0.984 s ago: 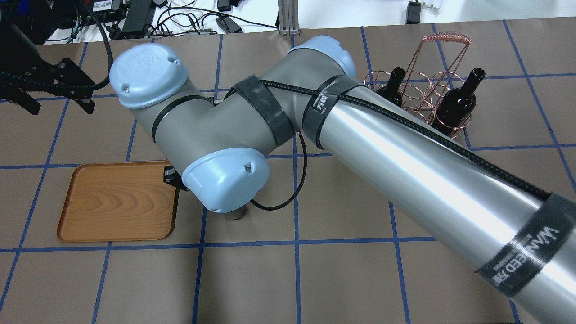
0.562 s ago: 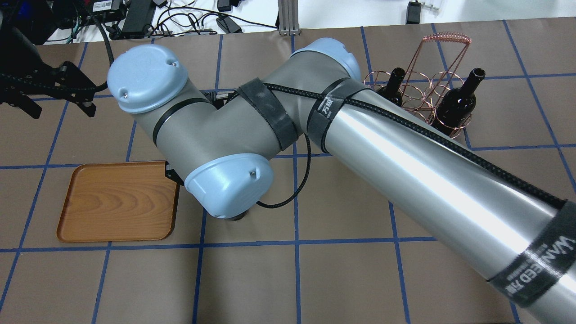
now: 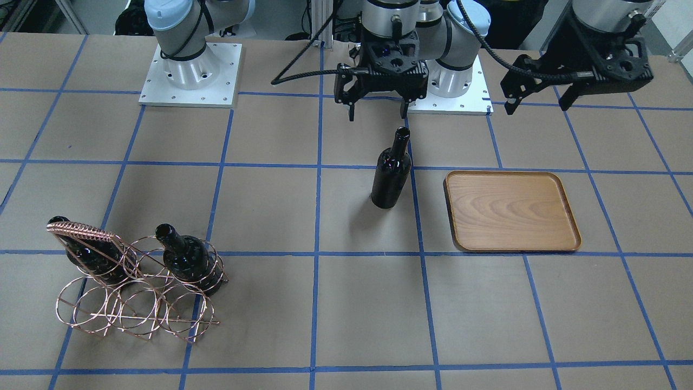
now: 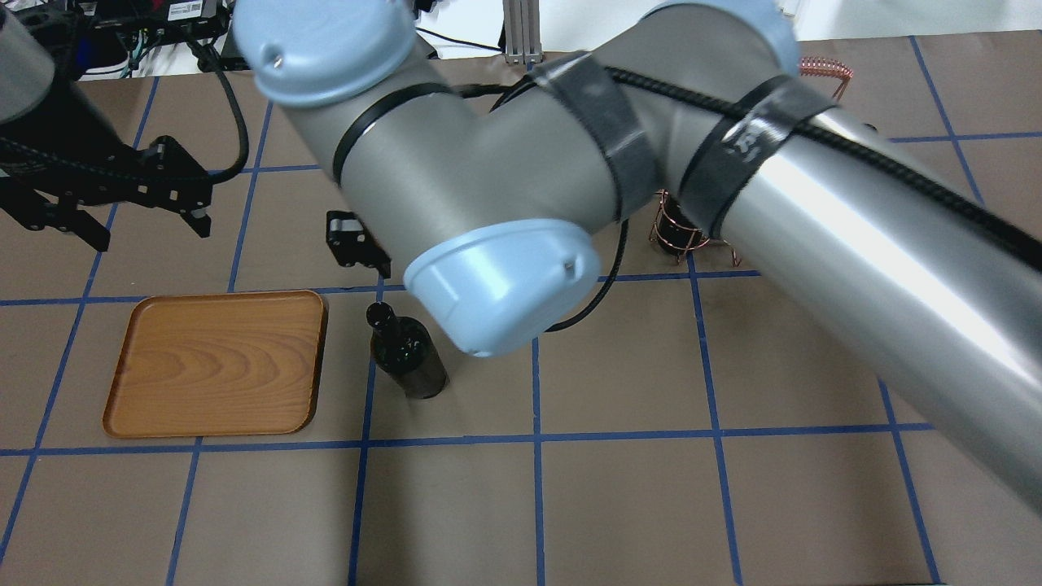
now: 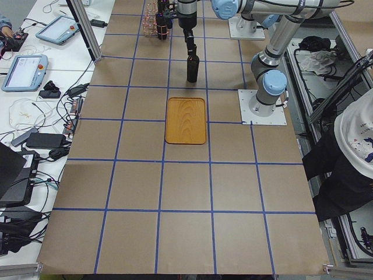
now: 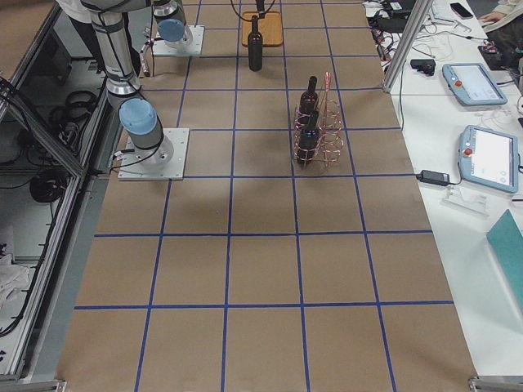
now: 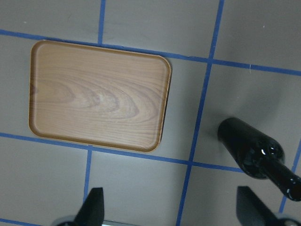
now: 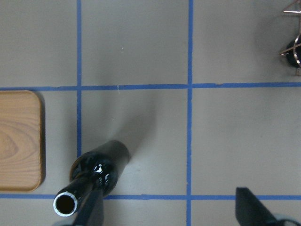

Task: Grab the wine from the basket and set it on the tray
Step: 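Release the bottle and raise the right gripper while the left gripper reaches for it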

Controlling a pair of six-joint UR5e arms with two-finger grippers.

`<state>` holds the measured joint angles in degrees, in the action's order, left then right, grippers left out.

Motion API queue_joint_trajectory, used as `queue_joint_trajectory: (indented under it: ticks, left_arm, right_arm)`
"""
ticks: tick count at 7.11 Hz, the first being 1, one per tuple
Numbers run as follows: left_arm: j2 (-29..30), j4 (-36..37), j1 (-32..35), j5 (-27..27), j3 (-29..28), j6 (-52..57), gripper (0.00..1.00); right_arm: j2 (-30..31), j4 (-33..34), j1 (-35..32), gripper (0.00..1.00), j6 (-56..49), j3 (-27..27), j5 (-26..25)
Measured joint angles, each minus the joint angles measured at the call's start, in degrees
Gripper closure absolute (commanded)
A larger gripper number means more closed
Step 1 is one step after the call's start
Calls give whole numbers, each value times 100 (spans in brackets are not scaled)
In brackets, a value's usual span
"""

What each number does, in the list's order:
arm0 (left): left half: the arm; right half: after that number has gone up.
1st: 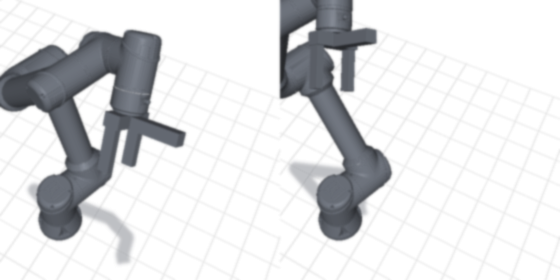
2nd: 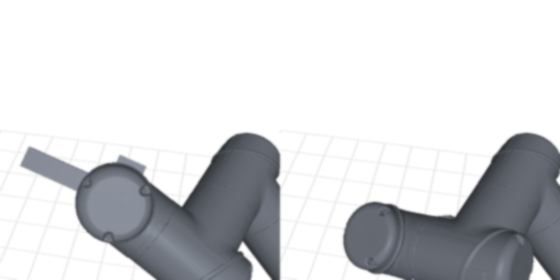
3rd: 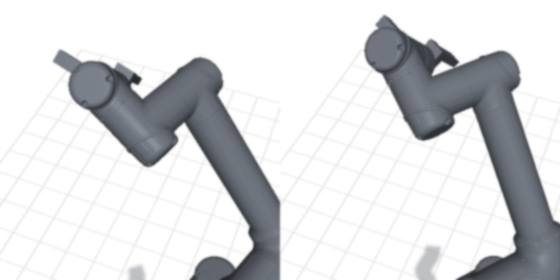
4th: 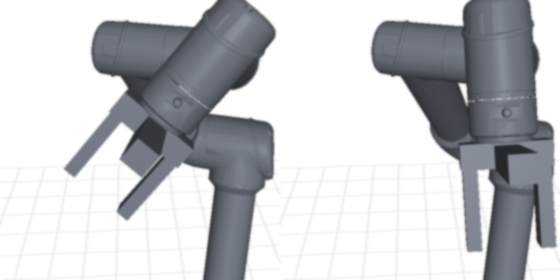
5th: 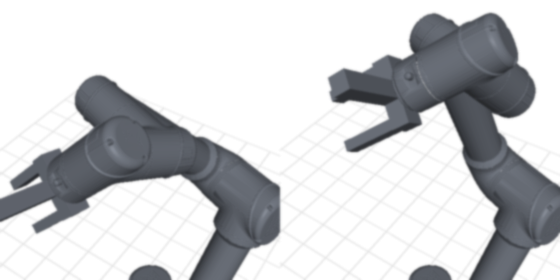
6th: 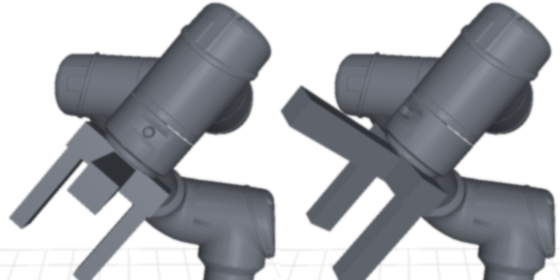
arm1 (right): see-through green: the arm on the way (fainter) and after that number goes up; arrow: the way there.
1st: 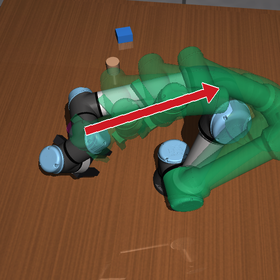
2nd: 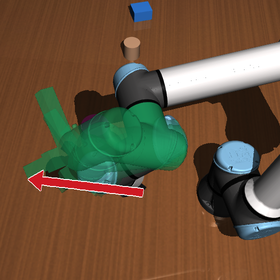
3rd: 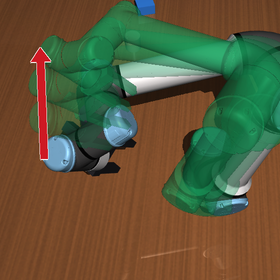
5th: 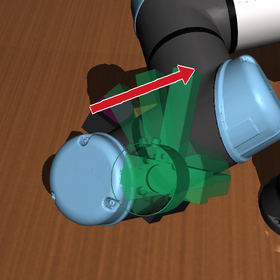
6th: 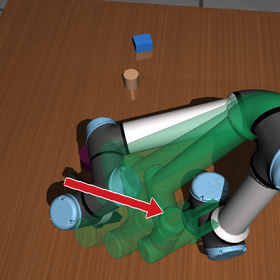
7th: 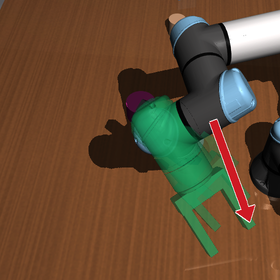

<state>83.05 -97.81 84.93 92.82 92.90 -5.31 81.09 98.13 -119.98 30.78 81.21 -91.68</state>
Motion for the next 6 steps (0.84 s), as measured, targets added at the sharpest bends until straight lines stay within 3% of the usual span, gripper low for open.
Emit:
queue_joint_trajectory:
  ticks: [3, 5, 6]
  left_arm:
    - [98, 203, 784, -202, 465, -780, 0]
    - [139, 775, 1084, -717, 947, -1065, 0]
    - [194, 1069, 1178, -824, 1167, -1106, 6]
  right_arm:
    - [232, -250, 1183, 0, -1472, 8, -37]
    - [364, -278, 1947, 0, -2424, 19, -45]
    - [475, -288, 2163, 0, -2533, 36, -39]
